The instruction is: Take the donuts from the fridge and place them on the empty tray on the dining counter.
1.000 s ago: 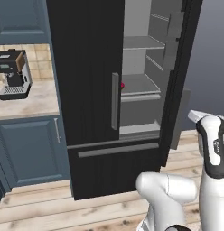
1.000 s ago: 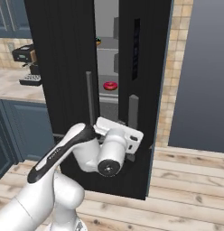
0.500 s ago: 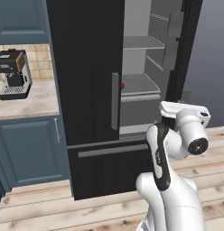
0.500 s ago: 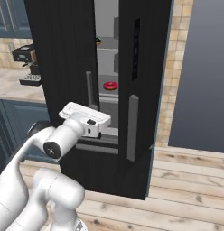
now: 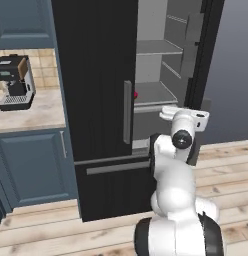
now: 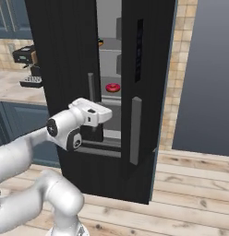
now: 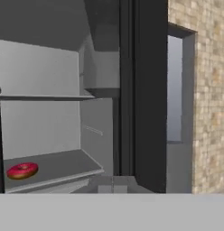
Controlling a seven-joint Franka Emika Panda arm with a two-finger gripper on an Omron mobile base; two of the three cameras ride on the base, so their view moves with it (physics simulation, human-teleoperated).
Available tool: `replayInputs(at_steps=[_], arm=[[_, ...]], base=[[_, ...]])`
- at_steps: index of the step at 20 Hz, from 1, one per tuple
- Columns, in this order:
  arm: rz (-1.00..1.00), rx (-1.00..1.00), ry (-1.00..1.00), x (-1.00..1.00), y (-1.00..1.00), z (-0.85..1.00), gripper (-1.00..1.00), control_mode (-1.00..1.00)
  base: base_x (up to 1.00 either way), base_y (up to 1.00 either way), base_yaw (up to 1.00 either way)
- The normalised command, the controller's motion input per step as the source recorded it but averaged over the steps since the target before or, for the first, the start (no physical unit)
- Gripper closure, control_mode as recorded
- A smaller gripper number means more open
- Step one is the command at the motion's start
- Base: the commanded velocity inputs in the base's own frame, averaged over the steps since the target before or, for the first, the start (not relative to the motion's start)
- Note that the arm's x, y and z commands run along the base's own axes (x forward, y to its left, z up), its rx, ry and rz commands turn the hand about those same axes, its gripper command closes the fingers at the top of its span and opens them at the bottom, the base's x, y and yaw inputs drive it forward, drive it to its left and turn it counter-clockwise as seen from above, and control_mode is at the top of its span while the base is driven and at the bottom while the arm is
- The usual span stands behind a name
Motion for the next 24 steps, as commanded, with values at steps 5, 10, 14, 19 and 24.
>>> replayInputs(at_steps=[5, 10, 14, 19, 24], arm=[[-0.06, 0.00, 0.09, 0.62, -0.22, -0.01, 1.00, -1.00], [0.00, 0.00, 0.05, 0.67, -0.32, 0.00, 1.00, -1.00], [0.00, 0.00, 0.06, 0.61, -0.35, -0.05, 1.00, -1.00], [0.00, 0.00, 0.08, 0.60, -0.36, -0.13, 1.00, -1.00], [0.00, 0.00, 0.09, 0.55, -0.51, -0.14, 1.00, -1.00]], base=[[0.00, 0.00, 0.00], [0.00, 0.00, 0.00], [0.00, 0.00, 0.00], [0.00, 0.00, 0.00], [0.00, 0.00, 0.00]])
